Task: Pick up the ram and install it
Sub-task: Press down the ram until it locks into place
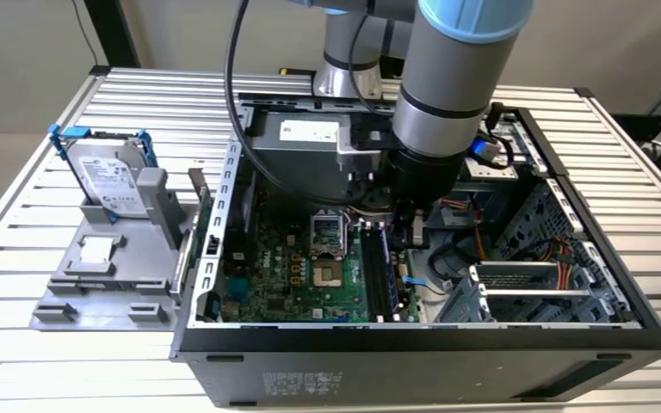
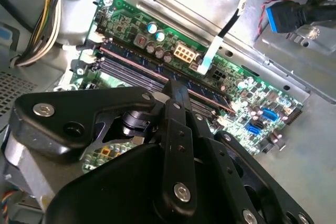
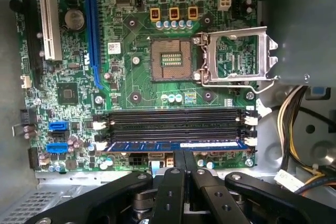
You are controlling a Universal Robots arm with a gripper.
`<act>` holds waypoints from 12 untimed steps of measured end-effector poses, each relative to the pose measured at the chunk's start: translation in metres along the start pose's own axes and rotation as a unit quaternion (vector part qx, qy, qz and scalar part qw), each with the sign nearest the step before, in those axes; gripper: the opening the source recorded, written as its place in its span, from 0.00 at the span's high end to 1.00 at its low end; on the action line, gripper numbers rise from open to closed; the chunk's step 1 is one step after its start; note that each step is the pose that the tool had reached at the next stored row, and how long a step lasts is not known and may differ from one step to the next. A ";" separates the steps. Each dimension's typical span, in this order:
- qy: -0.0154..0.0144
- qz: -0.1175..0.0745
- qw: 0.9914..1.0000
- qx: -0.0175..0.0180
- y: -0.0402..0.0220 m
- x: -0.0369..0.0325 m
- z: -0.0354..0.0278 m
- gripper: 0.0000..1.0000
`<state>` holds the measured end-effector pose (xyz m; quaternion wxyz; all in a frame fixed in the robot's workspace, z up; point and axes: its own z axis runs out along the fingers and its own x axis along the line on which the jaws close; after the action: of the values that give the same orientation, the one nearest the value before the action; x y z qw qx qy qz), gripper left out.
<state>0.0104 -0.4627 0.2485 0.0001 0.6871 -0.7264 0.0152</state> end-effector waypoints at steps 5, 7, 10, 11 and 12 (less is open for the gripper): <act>0.000 0.000 1.000 0.000 0.0002 0.0000 0.0005 1.00; 0.000 0.000 1.000 0.000 0.0002 0.0001 0.0033 1.00; 0.000 0.000 1.000 0.000 0.0003 0.0000 0.0086 1.00; 0.000 0.000 1.000 0.000 0.0003 0.0000 0.0105 1.00; 0.000 0.000 1.000 0.000 0.0004 -0.0001 0.0123 1.00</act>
<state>0.0103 -0.4629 0.2362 0.0004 0.6872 -0.7263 0.0149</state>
